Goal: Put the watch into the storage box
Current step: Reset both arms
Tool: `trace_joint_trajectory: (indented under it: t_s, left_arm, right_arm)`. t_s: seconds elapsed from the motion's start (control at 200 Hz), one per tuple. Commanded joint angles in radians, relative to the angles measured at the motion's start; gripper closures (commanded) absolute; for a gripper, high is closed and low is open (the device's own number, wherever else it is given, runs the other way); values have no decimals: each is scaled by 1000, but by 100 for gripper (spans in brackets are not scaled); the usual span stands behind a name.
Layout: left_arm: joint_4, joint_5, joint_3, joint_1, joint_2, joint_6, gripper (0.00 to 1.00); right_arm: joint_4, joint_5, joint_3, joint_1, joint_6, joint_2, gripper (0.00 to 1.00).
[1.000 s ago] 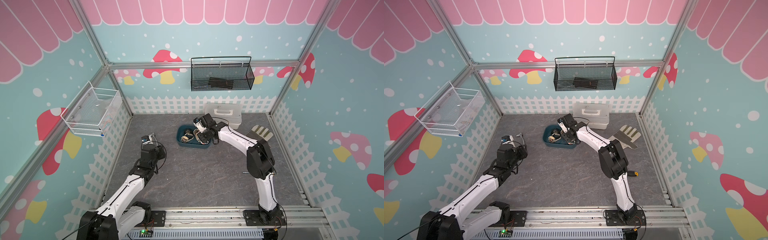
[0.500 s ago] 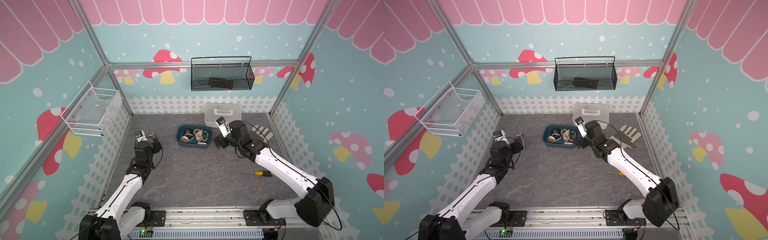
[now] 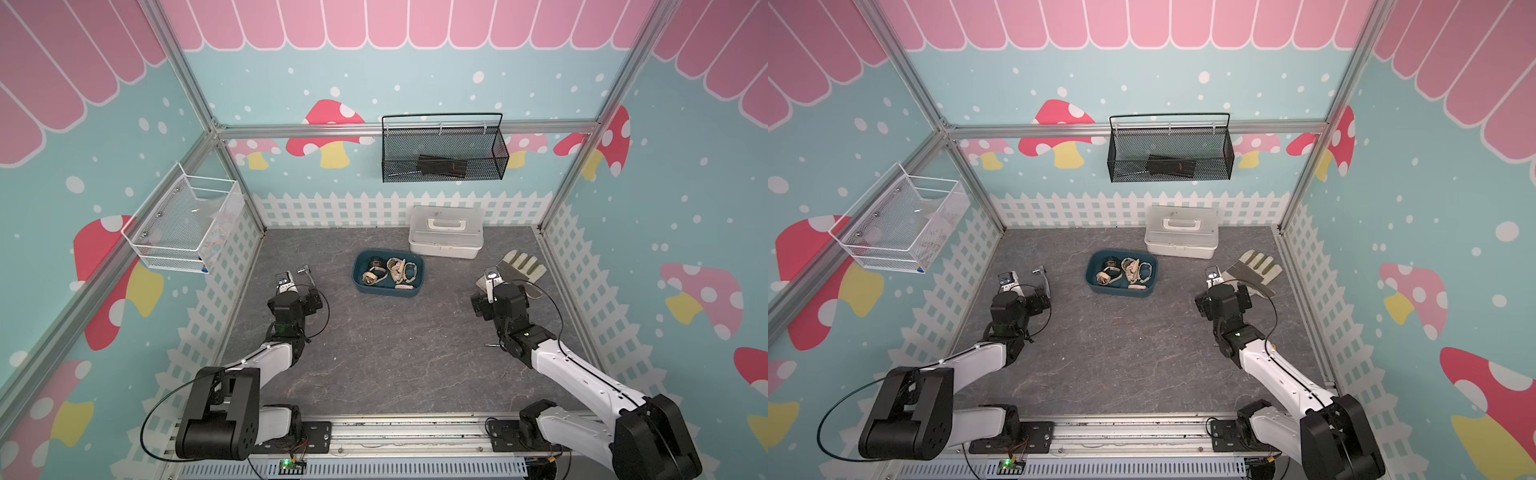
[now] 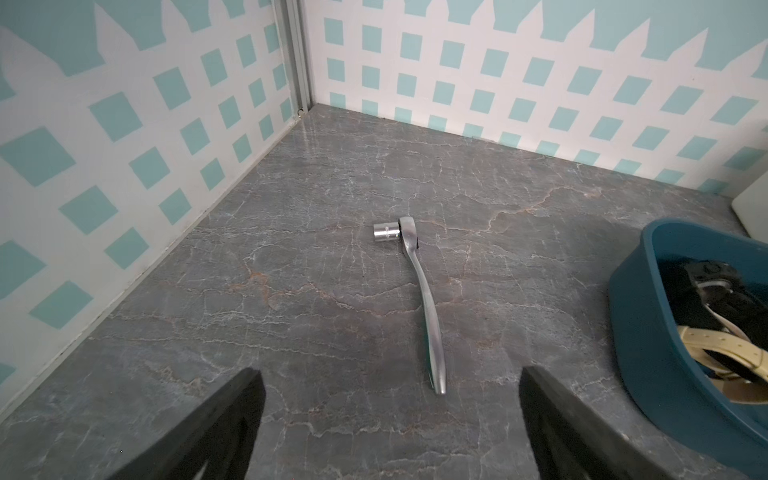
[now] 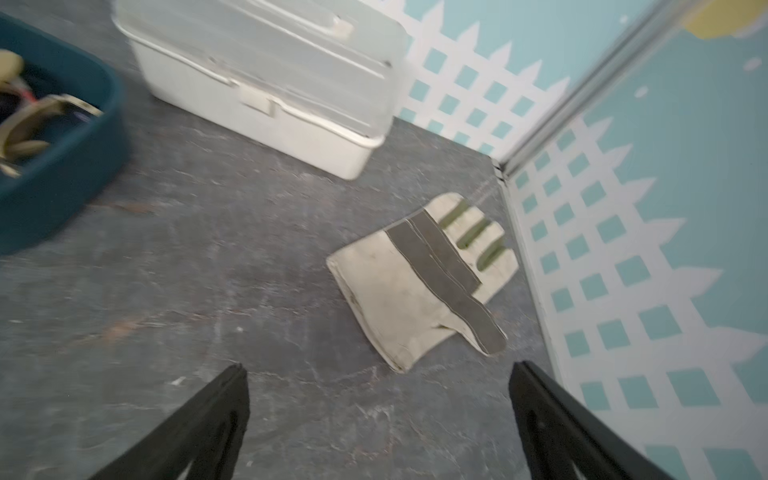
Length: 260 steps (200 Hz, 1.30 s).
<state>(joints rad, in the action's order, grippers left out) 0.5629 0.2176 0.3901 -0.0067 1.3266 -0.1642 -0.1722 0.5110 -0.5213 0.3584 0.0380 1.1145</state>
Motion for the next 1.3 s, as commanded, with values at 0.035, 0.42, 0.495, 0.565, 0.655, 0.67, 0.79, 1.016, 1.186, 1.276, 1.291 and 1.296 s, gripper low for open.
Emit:
trace_joint_trajectory:
  t_s: [0.035,0.42,0.495,0.565,0.655,0.67,0.79,1.016,1.186,1.276,1.291,1.296]
  left_arm:
    - [177,-35,-33,7,10,47,2]
    - [366,-98,-36,7,194,86,1]
    - [323,-126,-12,7,196,98,1]
    - [285,-139,12,6,203,106,1]
    - [277,-140,13,6,200,105,2]
    - [280,-140,12,6,200,104,2]
    - [279,-141,11,5,200,106,2]
    - [284,-140,12,4,201,106,1]
    - [284,-140,11,4,201,106,2]
    - [284,-139,11,5,201,106,1]
    - [284,-140,12,5,201,106,2]
    - [284,-139,12,5,201,106,2]
  right_arm:
    - [-311,2,108,-54,153,69,0]
    - [-699,-77,127,-131,134,378,1]
    - [-626,-108,113,-154,95,357,1]
    - [-693,-184,149,-204,58,359,0]
    - [-834,-253,198,-265,16,425,1]
    - [-868,-251,201,-265,23,434,1]
    - [-795,-265,170,-266,24,427,0]
    - [-753,-262,162,-265,17,417,1]
    - [-731,-261,156,-265,12,411,0]
    - [-723,-262,151,-265,12,412,0]
    - [-722,-263,149,-265,12,413,0]
    - [-722,-263,149,-266,12,413,0]
